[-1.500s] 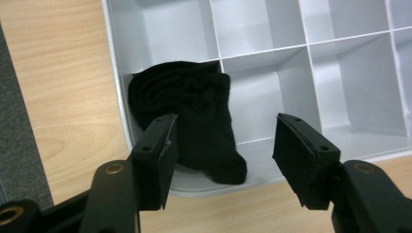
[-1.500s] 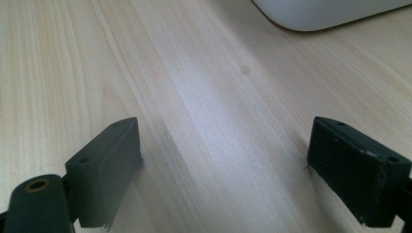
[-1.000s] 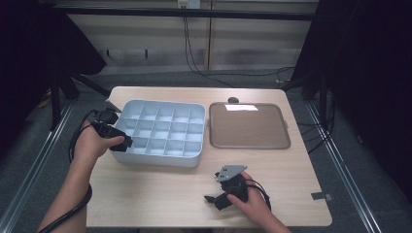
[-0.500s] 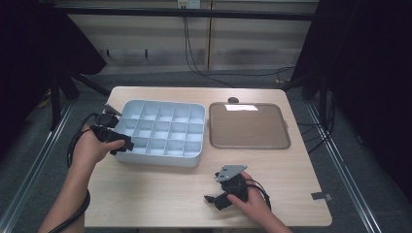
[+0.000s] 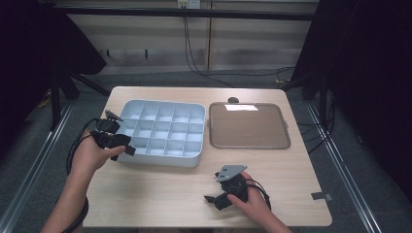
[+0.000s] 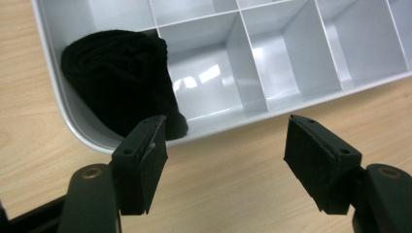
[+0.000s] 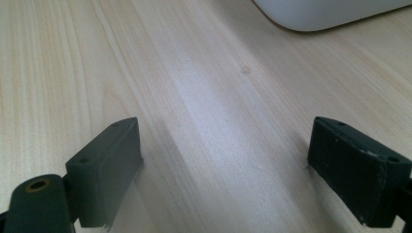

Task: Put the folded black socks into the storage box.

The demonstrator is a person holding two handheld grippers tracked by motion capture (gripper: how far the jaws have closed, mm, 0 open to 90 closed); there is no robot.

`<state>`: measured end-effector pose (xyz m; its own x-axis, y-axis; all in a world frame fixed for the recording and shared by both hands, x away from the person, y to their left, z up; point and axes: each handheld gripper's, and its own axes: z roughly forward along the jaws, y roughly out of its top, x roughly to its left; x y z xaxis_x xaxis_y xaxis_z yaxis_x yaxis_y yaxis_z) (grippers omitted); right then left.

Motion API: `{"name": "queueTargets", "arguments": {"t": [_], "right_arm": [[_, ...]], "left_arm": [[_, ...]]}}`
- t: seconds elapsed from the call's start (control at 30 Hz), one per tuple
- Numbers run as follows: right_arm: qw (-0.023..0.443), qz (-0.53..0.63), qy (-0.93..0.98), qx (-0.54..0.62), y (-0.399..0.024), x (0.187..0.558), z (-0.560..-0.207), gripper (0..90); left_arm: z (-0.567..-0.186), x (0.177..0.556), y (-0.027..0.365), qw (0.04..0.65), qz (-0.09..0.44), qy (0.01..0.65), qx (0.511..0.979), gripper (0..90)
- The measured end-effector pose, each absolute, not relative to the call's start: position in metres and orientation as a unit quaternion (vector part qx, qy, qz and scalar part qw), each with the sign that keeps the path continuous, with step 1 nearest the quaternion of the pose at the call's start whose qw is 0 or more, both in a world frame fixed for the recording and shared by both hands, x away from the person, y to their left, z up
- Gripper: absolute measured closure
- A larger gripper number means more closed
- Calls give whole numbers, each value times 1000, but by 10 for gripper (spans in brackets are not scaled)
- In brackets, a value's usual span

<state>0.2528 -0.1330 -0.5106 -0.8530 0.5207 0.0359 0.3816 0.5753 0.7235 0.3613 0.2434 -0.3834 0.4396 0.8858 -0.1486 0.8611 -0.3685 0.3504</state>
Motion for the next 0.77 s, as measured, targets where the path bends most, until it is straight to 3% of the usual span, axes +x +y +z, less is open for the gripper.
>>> {"name": "queueTargets", "arguments": {"t": [0.77], "right_arm": [[91, 384, 883, 255, -133, 253, -511, 115]], "left_arm": [[-400, 341, 239, 210, 22, 511, 834, 308]]}}
